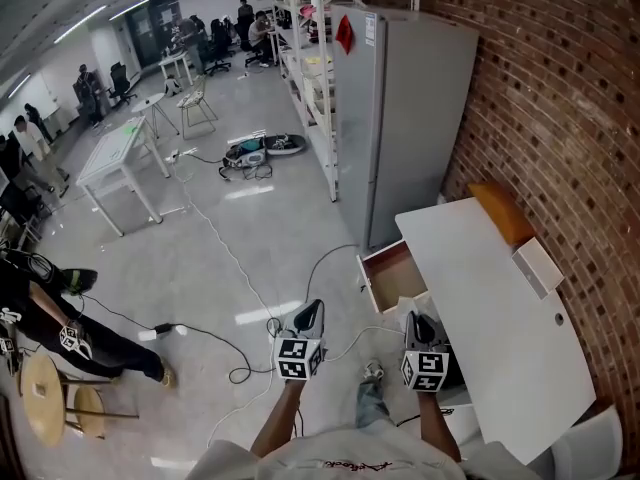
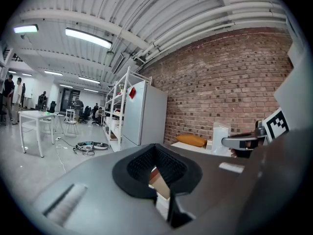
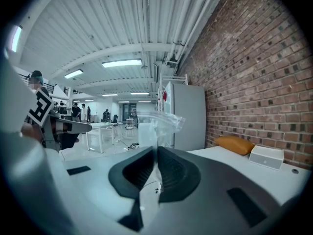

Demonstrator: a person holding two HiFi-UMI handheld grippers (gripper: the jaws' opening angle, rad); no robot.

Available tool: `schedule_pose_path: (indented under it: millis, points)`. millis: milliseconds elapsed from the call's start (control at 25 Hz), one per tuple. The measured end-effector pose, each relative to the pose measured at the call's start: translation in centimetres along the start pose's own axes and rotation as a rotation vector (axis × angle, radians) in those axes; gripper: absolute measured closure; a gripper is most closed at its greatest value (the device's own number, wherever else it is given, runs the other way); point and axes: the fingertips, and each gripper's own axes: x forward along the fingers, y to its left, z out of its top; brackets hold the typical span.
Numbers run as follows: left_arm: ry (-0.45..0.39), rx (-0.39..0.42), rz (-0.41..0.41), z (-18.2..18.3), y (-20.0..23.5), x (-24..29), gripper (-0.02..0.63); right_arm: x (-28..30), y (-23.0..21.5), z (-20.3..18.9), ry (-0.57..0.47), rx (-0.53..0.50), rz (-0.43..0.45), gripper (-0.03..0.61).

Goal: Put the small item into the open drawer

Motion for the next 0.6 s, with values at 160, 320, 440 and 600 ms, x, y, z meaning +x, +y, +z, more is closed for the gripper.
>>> schedule_pose_path:
  millis: [160,320,440,600]
  points:
    - [0.000,-0.009,0.012,1.4,0.5,3.8,0.604,3.7,-1.8,0.7,-0.001,0.003,0.017,0.552]
    - [0.009,-0.002,0.023,2.0,1.3,8.2,0.604,7.7,-3.8,1.7,0.004,0.004,0.041,0.552]
    - [0.004,0.000,0.026,3.6,1.4,12.2,0.604,10.9,-5.9,2.7,0.004,0.011,0.051,0.552]
    - [-0.002,0.000,0.036,5.6,1.6,16.4,0.604,14.8,-8.1,3.8,0.005,0.014,0.074,0.552]
